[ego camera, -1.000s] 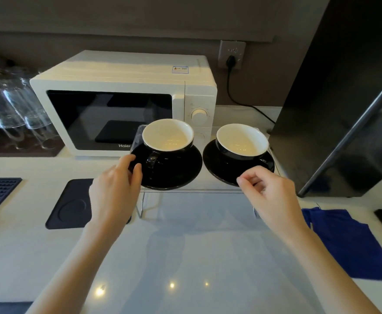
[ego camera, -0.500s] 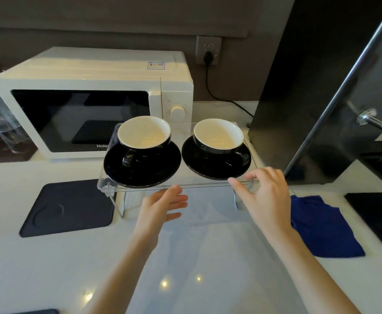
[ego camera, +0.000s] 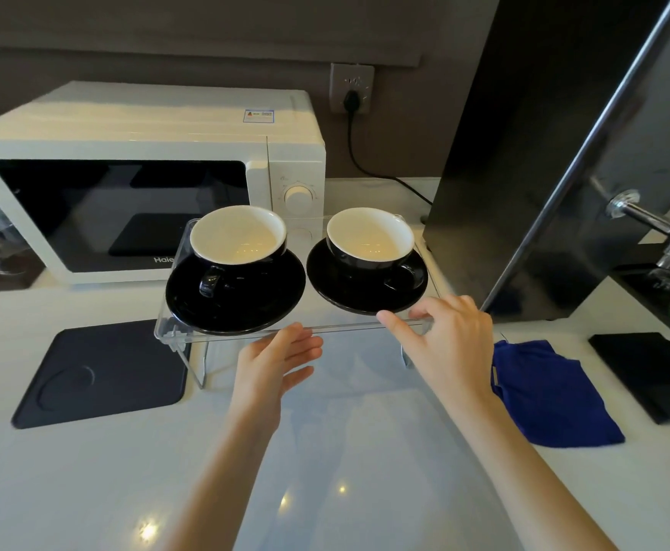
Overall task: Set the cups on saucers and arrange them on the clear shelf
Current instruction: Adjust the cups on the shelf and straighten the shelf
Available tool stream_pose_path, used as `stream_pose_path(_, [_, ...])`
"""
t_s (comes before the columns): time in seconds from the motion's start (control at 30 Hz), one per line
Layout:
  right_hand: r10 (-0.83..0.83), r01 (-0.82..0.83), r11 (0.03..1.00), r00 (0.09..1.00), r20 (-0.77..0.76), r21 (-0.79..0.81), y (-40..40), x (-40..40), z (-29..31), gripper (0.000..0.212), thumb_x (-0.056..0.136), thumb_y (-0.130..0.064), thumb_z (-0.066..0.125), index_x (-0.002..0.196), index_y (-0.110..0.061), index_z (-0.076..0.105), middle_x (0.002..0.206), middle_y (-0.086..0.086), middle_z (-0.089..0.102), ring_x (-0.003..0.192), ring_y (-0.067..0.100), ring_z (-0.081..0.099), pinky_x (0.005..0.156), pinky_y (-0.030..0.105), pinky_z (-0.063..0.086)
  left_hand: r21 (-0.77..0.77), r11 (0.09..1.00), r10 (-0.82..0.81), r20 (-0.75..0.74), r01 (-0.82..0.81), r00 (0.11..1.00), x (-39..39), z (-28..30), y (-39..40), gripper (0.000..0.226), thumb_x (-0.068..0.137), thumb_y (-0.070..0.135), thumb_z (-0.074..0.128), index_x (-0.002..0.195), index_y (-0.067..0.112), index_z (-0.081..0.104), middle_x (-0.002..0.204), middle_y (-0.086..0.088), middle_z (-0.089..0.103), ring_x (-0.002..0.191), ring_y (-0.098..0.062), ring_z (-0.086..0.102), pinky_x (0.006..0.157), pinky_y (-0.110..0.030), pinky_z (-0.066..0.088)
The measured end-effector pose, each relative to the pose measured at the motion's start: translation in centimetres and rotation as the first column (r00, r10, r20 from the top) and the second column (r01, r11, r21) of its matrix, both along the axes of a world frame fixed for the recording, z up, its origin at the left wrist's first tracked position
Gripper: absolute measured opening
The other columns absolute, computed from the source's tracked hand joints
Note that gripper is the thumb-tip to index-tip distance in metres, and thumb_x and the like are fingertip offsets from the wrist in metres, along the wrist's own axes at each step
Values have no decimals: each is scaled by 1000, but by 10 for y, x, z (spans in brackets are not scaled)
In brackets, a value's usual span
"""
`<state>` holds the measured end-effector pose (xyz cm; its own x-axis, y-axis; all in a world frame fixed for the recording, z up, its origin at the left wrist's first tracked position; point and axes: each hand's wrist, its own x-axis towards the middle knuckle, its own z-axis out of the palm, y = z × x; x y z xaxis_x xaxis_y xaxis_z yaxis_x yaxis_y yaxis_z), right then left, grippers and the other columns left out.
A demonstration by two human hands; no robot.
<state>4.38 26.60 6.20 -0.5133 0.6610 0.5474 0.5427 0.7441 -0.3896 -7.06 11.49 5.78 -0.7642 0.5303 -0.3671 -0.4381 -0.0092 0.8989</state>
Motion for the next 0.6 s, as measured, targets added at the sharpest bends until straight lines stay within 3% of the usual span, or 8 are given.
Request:
stream_pose_path(0.23, [-34,34,999,999,-2,1,3,-9,6,34,73,-45,69,60,-14,66,56,1,67,62,22,55,64,37,40,-34,999,-14,12,15,1000,-4,0,0,20,83,24,57,80,8,68,67,0,74,66,-13,68,65,-27,50])
stream_pose_path(0.43, [-34,35,997,999,12,-64,9,-21,14,32,75,-43,68,63,-13,67,59,1,68,67,22,56,69,40,43,-53,998,-35,30,37,999,-6,1,1,20,83,22,55,76,8,67,59,3,72,65,-14,65,64,-27,48])
stream_pose_path(0.6, [-34,35,996,999,13,-83,13,-24,15,32,77,-42,66,63,-13,67,59,2,67,66,19,48,70,34,32,-54,998,-35,31,37,999,-7,1,2,20,83,23,55,79,8,67,60,2,72,67,-16,64,65,-28,47])
